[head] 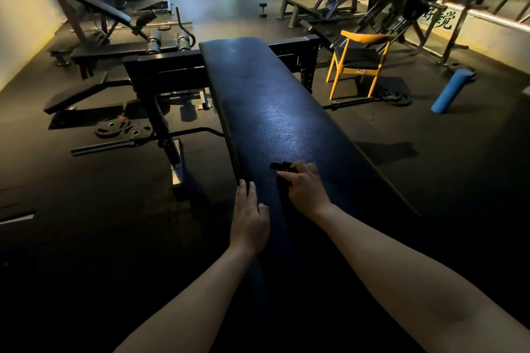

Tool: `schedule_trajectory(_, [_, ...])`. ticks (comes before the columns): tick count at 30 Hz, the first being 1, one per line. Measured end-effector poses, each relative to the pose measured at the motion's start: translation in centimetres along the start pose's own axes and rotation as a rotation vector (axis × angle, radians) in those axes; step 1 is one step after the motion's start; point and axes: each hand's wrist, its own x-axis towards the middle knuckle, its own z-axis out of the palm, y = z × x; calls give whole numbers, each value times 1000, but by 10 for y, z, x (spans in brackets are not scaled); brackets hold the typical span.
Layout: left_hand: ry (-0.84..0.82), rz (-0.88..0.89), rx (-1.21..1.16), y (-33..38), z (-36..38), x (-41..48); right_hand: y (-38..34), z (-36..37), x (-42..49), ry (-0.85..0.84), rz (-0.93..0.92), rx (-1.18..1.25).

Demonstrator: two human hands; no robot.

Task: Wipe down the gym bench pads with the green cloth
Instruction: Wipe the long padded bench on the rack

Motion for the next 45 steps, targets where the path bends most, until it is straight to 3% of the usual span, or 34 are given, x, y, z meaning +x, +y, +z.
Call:
schedule_trajectory(7, [-1, -15, 95, 7, -2, -2, 13, -14, 3, 87, 253, 4])
schedule_trajectory(10, [-16, -18, 175, 6, -5, -2, -18, -7, 0, 59, 93, 137])
schedule_trajectory(13, [-18, -15, 245, 8, -5, -1, -36, 0, -6, -139, -122, 59])
schedule_trajectory(18, [18, -66, 399, 34, -1, 0, -5, -14, -5, -173, -150, -8])
schedule_trajectory(26, [-109, 50, 515, 73, 43, 0, 48, -33, -8, -69, 69, 27])
schedule_trajectory(36, [-83, 53, 560, 72, 46, 0, 140, -81, -13, 75, 409, 35])
schedule_trajectory(41, [-73, 49, 579, 73, 48, -2, 152, -91, -18, 84, 609, 78])
schedule_trajectory(45, [-67, 50, 610, 73, 49, -3, 136, -81, -20, 107, 599, 65])
